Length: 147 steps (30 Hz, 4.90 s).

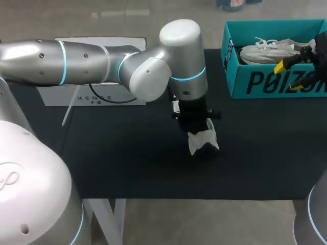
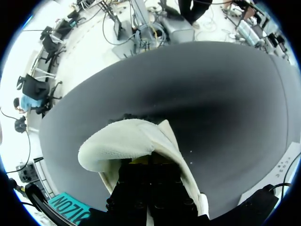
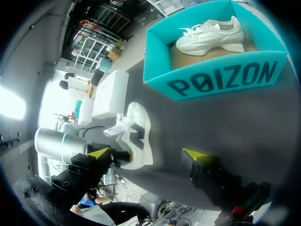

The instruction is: Take the shoe out of the shoebox, open the shoe tongue, remove and reinsert the insole, then place the shoe into the shoebox

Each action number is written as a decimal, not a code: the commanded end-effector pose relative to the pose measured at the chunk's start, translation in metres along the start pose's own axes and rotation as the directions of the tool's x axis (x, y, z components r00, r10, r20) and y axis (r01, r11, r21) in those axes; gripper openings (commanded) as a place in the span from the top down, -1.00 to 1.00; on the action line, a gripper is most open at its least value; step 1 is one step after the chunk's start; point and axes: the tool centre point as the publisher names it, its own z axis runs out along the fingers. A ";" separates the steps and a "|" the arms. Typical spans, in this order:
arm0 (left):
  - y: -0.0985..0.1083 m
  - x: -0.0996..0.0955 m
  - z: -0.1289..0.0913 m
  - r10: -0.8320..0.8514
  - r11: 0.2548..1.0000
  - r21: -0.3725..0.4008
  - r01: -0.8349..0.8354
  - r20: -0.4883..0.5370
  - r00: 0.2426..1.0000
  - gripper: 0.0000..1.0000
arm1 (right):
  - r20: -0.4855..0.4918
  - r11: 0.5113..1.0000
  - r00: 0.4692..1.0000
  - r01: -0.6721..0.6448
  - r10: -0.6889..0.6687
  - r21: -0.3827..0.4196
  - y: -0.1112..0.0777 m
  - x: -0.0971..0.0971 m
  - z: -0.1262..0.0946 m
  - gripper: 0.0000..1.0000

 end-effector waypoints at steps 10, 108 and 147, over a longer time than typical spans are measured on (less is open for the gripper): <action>0.015 -0.017 0.026 -0.138 0.990 0.008 0.137 0.045 0.989 1.00 | 0.002 1.000 1.000 -0.001 0.001 0.000 0.000 0.000 0.000 -1.00; 0.126 0.054 -0.102 -0.421 0.890 -0.227 0.396 -0.074 0.904 1.00 | 0.002 1.000 1.000 -0.001 0.001 0.000 0.000 0.000 0.000 -1.00; 0.080 0.035 -0.089 -0.396 0.918 -0.063 0.391 -0.154 0.905 1.00 | 0.002 1.000 1.000 -0.001 0.001 0.000 0.000 0.000 0.000 -1.00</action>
